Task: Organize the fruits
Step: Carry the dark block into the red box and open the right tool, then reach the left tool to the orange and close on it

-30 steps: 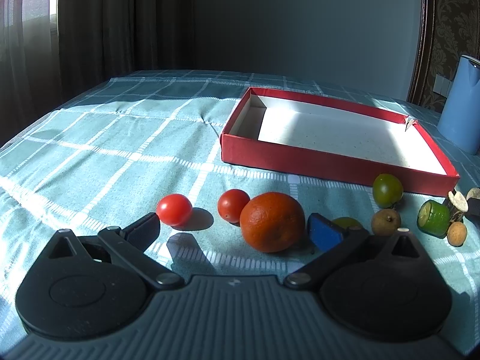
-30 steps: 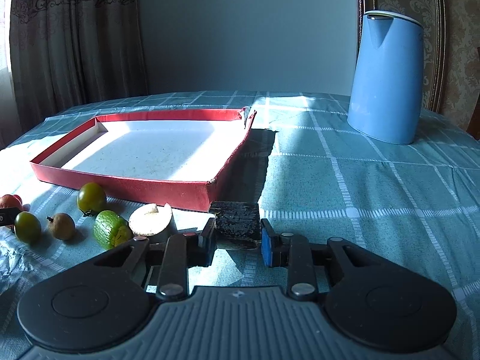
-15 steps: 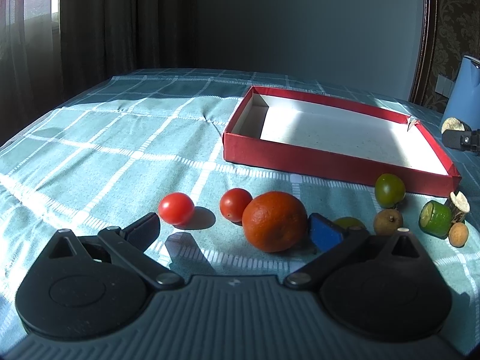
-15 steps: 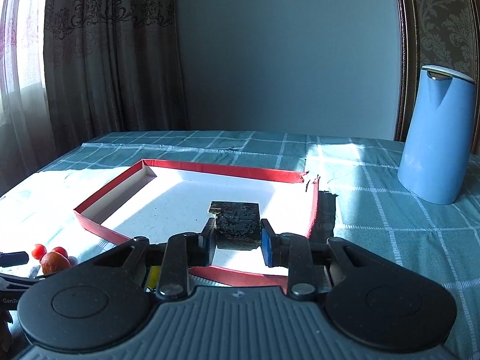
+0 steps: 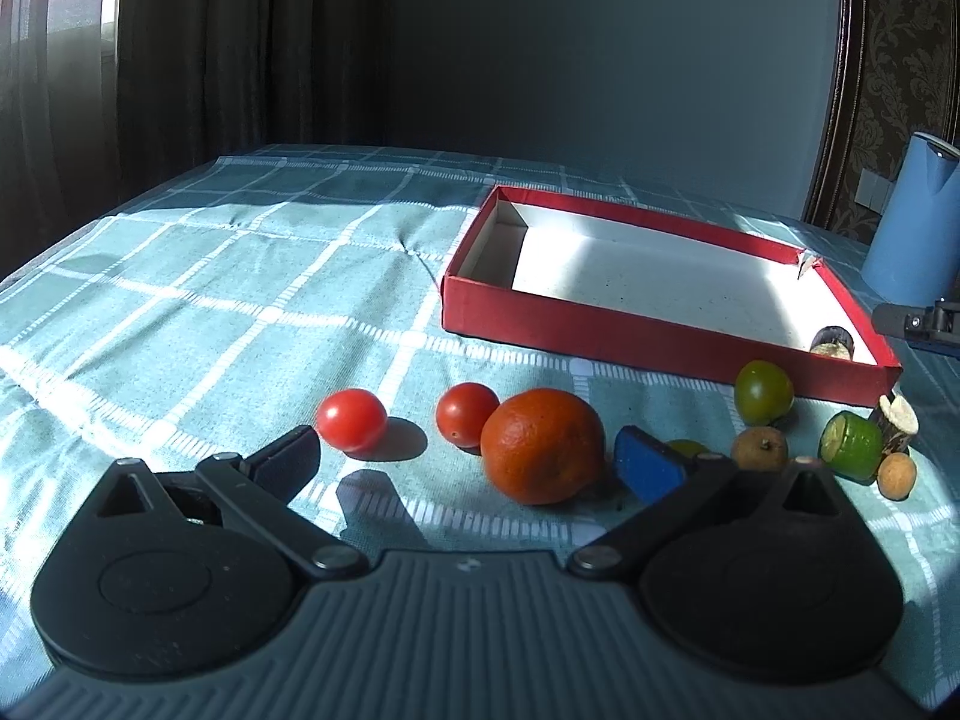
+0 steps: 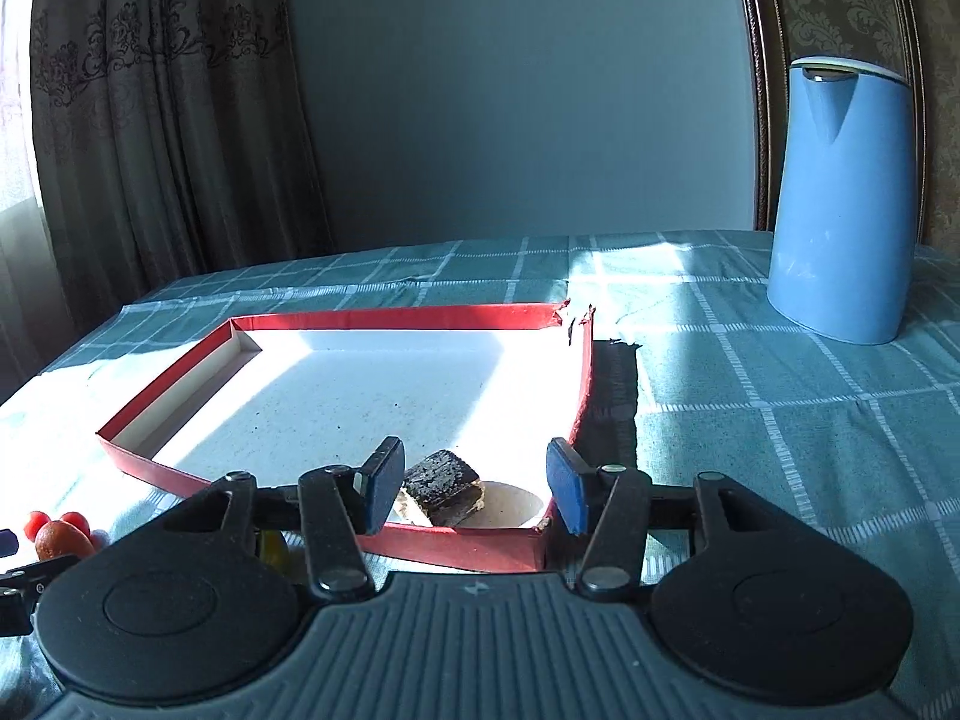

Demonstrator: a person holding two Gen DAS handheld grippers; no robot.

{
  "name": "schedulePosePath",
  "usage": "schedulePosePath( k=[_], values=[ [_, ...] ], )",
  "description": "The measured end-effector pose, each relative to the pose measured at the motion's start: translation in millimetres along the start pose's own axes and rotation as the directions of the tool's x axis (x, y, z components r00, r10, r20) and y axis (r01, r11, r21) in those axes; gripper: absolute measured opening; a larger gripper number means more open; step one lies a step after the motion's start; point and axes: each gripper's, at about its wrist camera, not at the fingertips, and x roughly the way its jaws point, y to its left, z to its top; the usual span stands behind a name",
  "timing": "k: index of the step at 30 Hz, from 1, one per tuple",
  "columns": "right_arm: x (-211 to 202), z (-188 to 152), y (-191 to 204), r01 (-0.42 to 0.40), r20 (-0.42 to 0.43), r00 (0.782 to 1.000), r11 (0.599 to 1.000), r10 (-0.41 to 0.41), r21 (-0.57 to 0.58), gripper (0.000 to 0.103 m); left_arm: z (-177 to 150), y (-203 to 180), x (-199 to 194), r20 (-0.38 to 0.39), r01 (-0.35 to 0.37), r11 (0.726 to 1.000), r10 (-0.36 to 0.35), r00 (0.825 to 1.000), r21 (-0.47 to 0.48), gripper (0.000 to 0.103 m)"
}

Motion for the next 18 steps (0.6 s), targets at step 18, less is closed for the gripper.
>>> schedulePosePath(
  k=[18],
  values=[
    [-52.5,-42.2,-38.6,0.086,0.108,0.989,0.991,-0.097,0.101,0.079,-3.2,-8.2,-14.0,0.096,0.042,0.998,-0.046,0.994,0.048,0.093]
  ],
)
